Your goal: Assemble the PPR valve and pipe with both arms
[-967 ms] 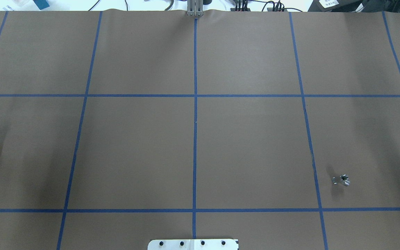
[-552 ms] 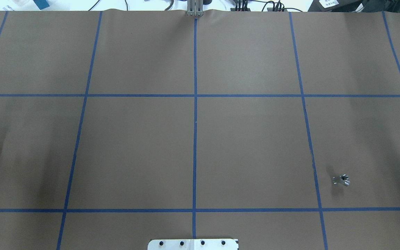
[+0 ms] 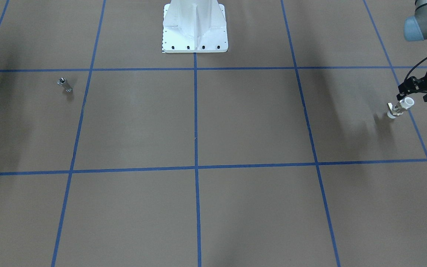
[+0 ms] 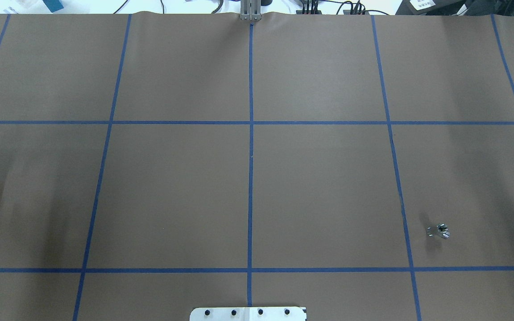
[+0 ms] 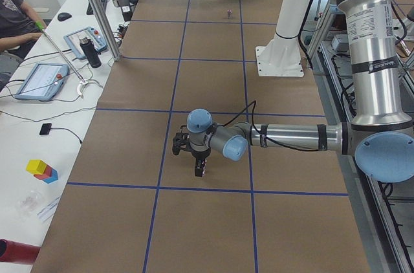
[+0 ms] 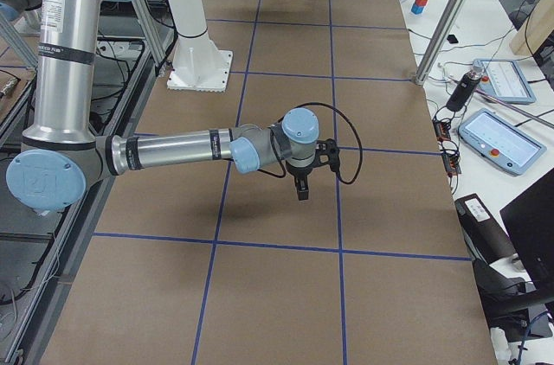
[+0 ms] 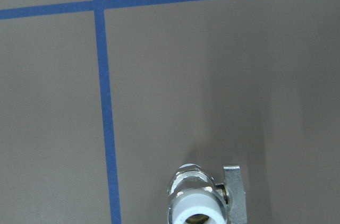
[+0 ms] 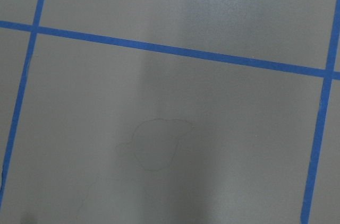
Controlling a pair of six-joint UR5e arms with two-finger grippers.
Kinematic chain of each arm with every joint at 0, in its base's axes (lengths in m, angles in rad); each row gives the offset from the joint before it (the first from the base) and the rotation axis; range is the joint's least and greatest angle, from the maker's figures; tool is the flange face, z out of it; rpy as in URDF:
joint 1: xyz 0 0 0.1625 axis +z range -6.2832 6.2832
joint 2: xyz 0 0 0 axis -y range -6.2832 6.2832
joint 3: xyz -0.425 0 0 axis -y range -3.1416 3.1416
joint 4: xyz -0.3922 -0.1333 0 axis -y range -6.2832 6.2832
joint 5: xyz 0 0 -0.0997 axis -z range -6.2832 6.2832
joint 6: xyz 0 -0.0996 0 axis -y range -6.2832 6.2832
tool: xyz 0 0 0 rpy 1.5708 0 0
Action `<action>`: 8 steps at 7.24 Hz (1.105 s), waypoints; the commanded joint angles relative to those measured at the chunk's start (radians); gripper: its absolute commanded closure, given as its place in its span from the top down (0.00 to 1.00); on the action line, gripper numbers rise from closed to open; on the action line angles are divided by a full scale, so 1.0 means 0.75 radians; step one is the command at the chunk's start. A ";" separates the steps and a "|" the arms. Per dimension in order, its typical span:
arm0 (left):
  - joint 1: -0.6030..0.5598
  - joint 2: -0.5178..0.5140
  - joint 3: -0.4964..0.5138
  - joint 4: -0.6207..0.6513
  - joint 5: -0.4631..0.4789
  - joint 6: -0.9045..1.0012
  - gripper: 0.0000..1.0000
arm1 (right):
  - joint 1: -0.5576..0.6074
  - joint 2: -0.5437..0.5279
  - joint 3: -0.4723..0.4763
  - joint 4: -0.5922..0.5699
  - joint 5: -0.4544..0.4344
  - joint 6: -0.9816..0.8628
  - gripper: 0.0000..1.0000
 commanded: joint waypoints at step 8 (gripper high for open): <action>0.019 -0.028 0.019 0.000 0.001 -0.002 0.56 | -0.010 0.000 0.000 0.002 -0.015 0.000 0.99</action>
